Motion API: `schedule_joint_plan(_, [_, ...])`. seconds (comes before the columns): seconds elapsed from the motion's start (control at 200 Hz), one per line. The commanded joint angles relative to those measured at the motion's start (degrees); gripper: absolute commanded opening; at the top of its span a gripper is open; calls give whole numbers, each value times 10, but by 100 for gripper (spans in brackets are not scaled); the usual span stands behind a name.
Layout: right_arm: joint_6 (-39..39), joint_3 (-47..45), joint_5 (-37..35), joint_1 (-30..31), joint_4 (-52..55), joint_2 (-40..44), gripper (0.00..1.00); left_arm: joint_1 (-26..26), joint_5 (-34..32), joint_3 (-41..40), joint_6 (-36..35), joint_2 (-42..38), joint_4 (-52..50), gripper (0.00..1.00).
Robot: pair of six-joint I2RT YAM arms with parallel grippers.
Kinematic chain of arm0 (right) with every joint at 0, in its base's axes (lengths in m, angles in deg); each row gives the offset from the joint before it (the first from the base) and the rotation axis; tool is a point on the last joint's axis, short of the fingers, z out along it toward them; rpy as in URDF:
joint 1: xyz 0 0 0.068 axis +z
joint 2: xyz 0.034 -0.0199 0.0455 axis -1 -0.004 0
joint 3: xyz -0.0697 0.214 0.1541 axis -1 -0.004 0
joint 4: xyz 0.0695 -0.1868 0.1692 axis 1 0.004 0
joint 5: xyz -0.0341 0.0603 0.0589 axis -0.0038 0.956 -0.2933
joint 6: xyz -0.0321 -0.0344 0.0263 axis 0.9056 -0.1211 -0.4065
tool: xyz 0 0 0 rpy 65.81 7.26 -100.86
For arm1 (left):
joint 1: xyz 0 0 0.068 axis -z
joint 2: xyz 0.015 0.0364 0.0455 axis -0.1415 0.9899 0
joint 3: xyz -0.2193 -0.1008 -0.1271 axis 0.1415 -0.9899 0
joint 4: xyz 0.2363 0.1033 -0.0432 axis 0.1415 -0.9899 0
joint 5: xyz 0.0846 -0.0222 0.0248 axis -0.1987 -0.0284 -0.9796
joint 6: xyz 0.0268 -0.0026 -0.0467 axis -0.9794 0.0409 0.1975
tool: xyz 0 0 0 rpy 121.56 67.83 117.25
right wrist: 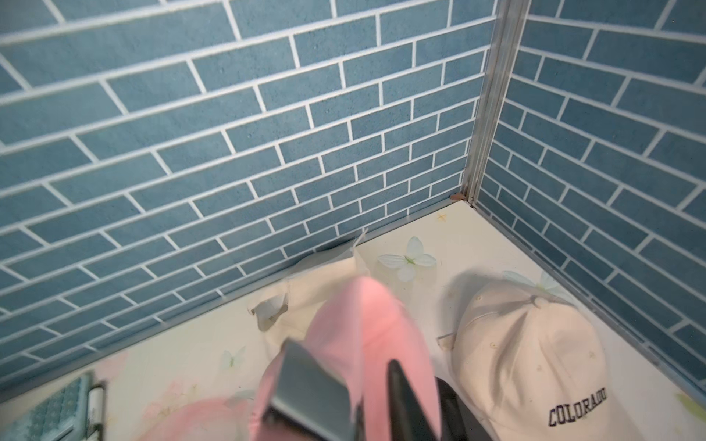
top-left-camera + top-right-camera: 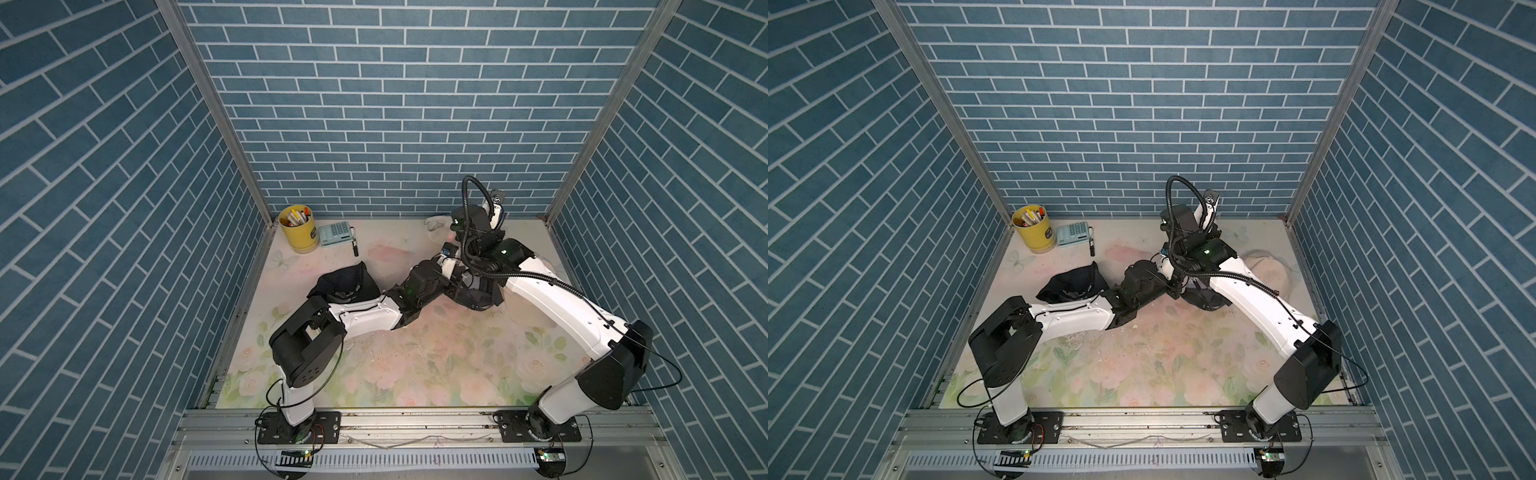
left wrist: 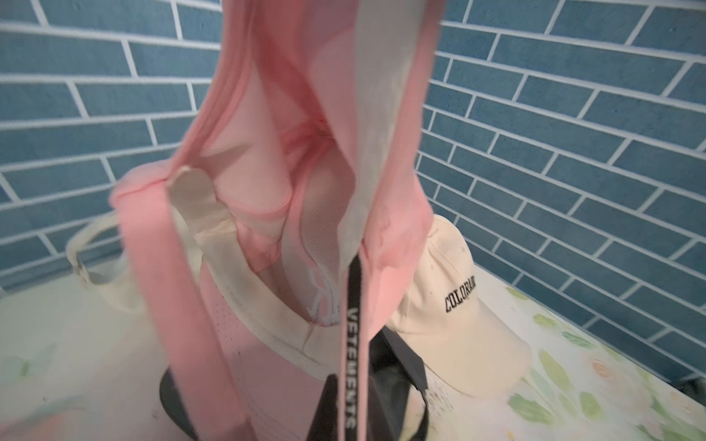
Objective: Open the adjustable buckle of the baseball cap
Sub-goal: Place the baseball cap at the center of the board.
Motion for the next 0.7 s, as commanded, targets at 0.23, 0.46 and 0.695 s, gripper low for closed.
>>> schedule_joint_plan(0.23, [158,-93,186,-95,-114,96,74,-65,198,-188,149,-128,85,0])
schedule_joint_plan(0.46, [226,-106,229,-106,-114,120,76,-119,287,-348,347,-135,300,0])
schedule_joint_plan(0.695, [217,-126,245,-106,-91,127,76,-120,317,-453,553,-45,621,0])
